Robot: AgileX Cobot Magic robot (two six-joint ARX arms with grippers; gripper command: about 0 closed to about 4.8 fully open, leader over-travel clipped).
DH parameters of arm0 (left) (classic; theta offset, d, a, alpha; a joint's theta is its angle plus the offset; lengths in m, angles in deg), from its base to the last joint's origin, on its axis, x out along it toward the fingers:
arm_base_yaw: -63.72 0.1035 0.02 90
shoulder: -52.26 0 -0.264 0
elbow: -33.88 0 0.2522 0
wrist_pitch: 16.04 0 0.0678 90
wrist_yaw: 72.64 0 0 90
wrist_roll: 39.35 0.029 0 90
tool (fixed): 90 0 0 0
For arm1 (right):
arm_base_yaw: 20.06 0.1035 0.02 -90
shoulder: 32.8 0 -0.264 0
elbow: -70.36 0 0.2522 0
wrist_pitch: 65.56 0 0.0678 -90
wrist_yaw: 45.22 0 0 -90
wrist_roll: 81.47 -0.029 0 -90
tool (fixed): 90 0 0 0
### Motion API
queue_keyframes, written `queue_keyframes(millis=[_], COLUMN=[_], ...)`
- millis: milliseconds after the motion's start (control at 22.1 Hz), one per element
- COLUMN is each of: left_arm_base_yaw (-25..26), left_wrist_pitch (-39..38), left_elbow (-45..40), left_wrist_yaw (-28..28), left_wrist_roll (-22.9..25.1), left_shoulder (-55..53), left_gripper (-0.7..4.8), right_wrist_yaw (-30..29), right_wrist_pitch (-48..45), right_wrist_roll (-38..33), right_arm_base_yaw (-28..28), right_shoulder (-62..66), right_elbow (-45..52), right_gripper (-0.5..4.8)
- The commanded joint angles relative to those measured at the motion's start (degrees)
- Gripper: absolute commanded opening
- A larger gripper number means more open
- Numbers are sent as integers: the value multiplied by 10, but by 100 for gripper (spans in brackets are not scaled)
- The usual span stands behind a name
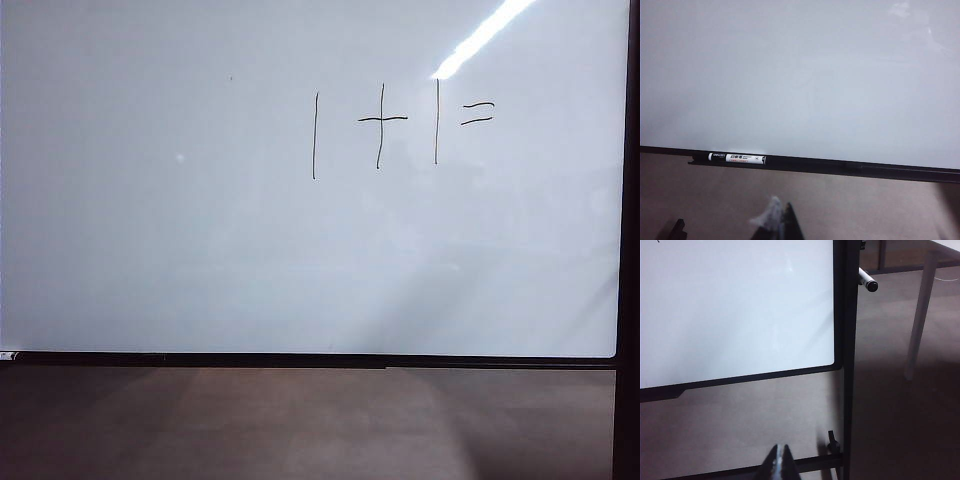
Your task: Reach to the right to find the marker pen, pick it up, and write the answer to the math problem on the whiteboard.
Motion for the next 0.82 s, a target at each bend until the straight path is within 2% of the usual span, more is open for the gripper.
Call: queue_keyframes(millis=[45, 317, 408, 498, 679, 724, 770, 815], left_arm_base_yaw=[-2, -2, -16, -63, -226, -280, -302, -350], left_wrist_pitch=[7, 7, 7, 7, 7, 7, 7, 7], left_elbow=[0, 0, 0, 0, 0, 0, 0, 0], left_wrist_yaw=[2, 2, -2, -4, -3, -2, -1, 0], left_wrist_roll=[1, 1, 1, 1, 1, 1, 1, 1], left_shoulder=[0, 0, 0, 0, 0, 0, 0, 0], left_gripper=[-4, -5, -4, -4, -5, -4, -5, -5], right_wrist_yaw=[0, 0, 0, 0, -1, 0, 0, 0], right_wrist_pitch=[-10, -10, -10, -10, -11, -11, -11, -11], right_wrist_roll=[-2, -2, -2, -2, -10, -29, -42, -72], right_arm_base_yaw=[0, 0, 1, 0, 1, 1, 1, 1], right_shoulder=[0, 0, 0, 0, 0, 0, 0, 0], right_elbow=[2, 2, 2, 2, 2, 2, 2, 2], right_gripper=[-5, -5, -4, -5, 1, 0, 0, 0])
